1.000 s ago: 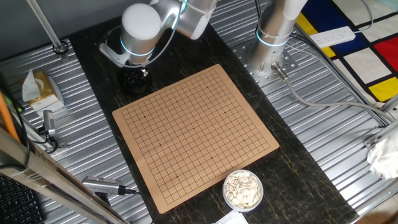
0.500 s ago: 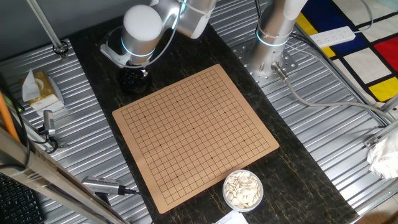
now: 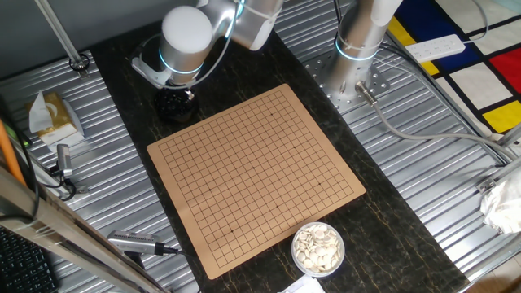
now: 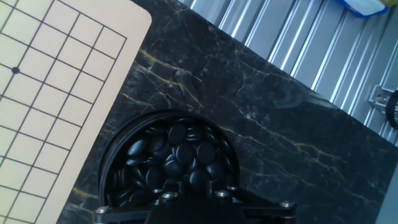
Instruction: Play the first move as black on the 3-4 point in the upper right corner of the Go board
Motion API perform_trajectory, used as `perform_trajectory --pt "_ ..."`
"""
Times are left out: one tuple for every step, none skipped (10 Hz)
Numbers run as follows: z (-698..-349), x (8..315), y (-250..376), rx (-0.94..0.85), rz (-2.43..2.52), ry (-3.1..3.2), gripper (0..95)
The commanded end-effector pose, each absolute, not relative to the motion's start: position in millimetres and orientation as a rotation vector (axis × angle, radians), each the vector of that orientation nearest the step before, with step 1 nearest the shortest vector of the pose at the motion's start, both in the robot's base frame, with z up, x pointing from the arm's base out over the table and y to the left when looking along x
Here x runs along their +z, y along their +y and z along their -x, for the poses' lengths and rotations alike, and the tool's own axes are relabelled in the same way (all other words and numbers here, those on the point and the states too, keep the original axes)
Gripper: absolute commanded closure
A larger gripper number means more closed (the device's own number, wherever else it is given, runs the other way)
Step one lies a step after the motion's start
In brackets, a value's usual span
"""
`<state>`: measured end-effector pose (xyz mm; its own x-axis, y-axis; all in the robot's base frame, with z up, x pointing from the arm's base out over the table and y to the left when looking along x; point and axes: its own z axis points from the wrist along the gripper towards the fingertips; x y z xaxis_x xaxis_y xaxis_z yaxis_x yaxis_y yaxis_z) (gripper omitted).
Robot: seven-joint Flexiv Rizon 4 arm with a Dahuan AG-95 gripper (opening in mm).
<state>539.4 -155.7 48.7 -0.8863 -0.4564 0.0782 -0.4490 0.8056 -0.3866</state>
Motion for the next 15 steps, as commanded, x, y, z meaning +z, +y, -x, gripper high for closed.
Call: perform_trajectory --pt "-538.2 49.9 -156.2 -0.632 0.748 2.95 76.0" --pt "-538.2 49.9 -156.2 -0.632 0.752 2.947 76.0" --pt "-538.2 50.0 -156.2 -0.633 0.759 2.939 76.0" --pt "-538.2 50.0 -156.2 -0.633 0.765 2.934 76.0" --pt "-538.2 50.0 -156.2 -0.632 0.771 2.931 76.0" --pt "-538.2 50.0 -156.2 -0.63 0.777 2.926 76.0" --pt "-538.2 49.9 -156.2 -0.63 0.779 2.923 76.0" --pt "-538.3 49.8 -155.8 -0.632 0.783 2.913 76.0" --pt "-538.8 49.3 -154.5 -0.633 0.788 2.905 76.0" --pt "-539.2 48.2 -153.9 -0.633 0.786 2.903 76.0" --pt "-539.6 46.1 -154.4 -0.634 0.778 2.9 76.0" --pt "-539.8 45.0 -154.7 -0.636 0.774 2.895 76.0" --pt "-539.8 44.8 -154.7 -0.637 0.774 2.892 95.0" --pt "-539.9 44.5 -154.8 -0.637 0.774 2.89 95.0" --pt "-540.0 43.9 -155.0 -0.635 0.768 2.888 95.0"
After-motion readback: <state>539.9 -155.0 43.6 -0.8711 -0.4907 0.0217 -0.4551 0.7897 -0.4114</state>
